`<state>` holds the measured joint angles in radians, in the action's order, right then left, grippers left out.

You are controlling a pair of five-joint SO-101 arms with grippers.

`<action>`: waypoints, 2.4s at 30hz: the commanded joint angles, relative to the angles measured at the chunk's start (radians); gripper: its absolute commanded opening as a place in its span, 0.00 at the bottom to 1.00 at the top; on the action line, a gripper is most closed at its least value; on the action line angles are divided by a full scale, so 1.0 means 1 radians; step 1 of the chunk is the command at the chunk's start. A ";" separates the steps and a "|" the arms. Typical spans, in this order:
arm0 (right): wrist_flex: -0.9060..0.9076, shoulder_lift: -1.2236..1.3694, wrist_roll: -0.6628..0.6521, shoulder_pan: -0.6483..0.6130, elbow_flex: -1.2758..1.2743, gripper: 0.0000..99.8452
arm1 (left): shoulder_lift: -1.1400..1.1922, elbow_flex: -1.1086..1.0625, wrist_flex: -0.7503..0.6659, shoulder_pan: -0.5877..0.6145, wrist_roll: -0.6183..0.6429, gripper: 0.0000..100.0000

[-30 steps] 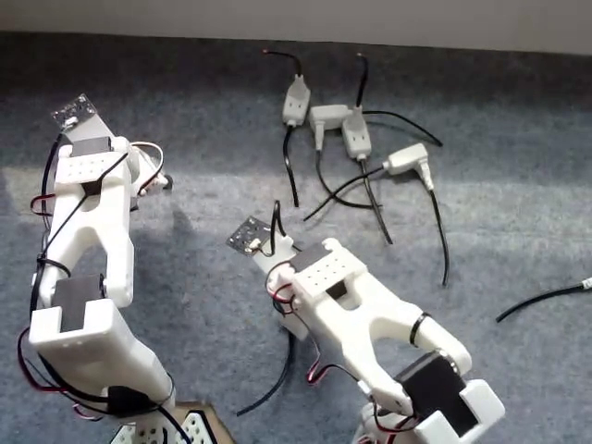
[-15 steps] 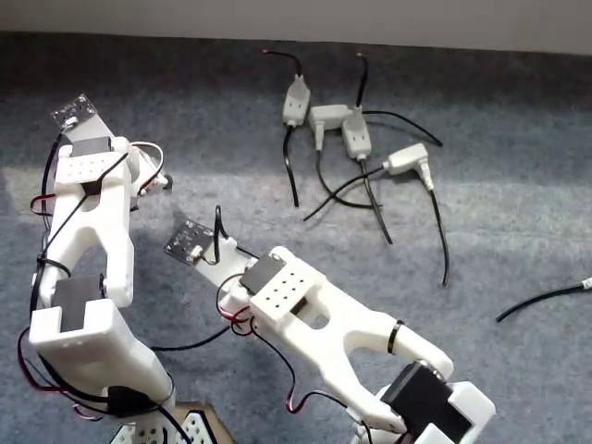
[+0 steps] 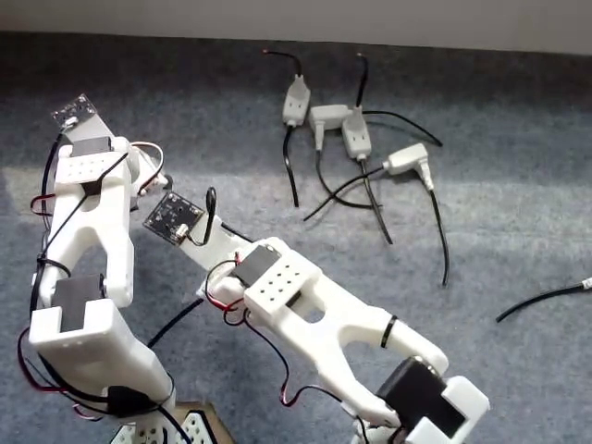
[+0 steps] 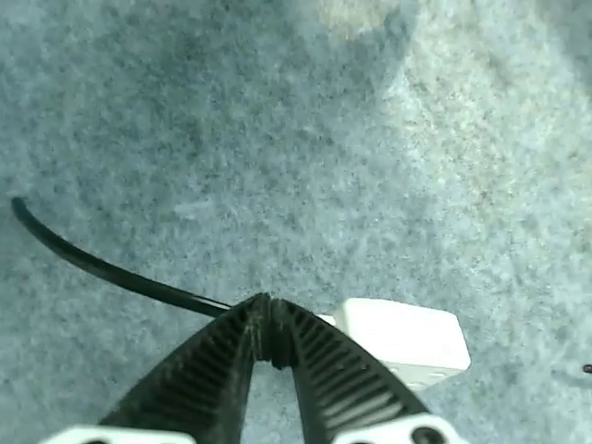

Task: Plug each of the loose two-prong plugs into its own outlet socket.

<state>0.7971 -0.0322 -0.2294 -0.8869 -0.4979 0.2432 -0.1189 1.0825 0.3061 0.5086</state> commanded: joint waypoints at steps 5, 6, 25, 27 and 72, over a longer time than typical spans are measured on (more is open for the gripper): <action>0.001 0.038 0.009 0.165 0.153 0.01 | -0.004 0.008 -0.014 0.012 0.009 0.25; 0.025 0.038 0.009 0.193 0.185 0.01 | -0.004 0.008 -0.014 0.012 0.009 0.25; 0.105 0.045 0.198 0.271 0.255 0.01 | -0.007 0.008 -0.006 0.053 0.011 0.25; -0.022 0.045 0.199 0.197 0.143 0.01 | -0.007 0.008 -0.009 0.053 0.011 0.25; -0.084 0.404 0.201 0.383 0.277 0.01 | -0.004 -0.079 0.184 -0.252 0.003 0.25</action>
<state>0.6943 0.3744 -0.0376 -0.5861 -0.2816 0.2432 -0.1680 1.2820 0.1250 0.5086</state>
